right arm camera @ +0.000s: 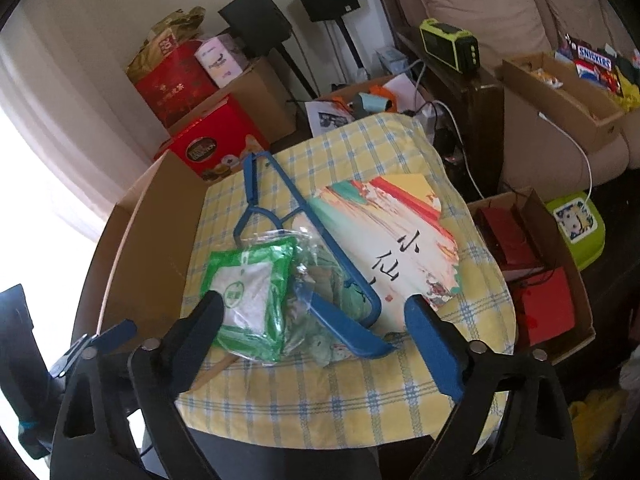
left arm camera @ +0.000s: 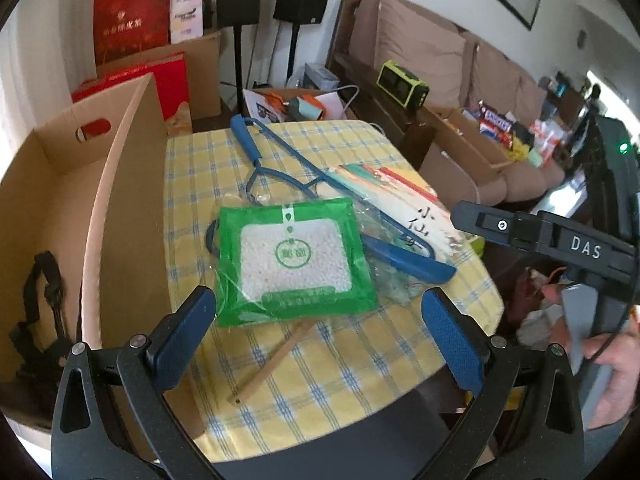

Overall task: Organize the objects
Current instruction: 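Move the left gripper over the green desiccant bag on the table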

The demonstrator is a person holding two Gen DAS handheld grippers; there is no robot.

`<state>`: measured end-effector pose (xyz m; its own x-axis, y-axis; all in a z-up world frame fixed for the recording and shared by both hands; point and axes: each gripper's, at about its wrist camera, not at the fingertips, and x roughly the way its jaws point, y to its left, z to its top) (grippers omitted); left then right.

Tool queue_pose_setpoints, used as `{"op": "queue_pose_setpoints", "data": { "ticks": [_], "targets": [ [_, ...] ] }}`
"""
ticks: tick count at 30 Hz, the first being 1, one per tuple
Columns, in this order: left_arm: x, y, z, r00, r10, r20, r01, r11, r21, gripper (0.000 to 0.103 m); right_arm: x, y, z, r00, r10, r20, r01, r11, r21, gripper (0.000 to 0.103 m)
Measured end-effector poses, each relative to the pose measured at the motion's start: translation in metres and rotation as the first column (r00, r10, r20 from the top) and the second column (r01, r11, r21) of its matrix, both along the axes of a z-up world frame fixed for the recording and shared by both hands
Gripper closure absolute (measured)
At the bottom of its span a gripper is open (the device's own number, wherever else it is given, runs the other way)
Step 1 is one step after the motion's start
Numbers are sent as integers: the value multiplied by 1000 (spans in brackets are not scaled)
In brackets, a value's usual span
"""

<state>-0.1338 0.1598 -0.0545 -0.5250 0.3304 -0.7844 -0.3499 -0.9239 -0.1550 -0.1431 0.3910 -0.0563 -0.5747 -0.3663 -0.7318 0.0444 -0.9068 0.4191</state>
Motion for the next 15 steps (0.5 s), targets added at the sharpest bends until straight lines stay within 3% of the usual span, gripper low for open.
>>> {"op": "queue_pose_setpoints", "data": {
  "ticks": [4,8,15],
  "targets": [
    [-1,14,-3,1000,-21,-17,21,999,-37,0,-4,3,-6,1000,3,8,-3,1000,-19,23],
    [-8,28,-15,999,-34,0,33,998,-58,0,-12,2,-12,1000,20,17,-19,998,-52,42],
    [-26,28,-42,999,-7,52,9,999,-31,1,-35,-12,-21,997,78,27,-76,995,-66,46]
  ]
}}
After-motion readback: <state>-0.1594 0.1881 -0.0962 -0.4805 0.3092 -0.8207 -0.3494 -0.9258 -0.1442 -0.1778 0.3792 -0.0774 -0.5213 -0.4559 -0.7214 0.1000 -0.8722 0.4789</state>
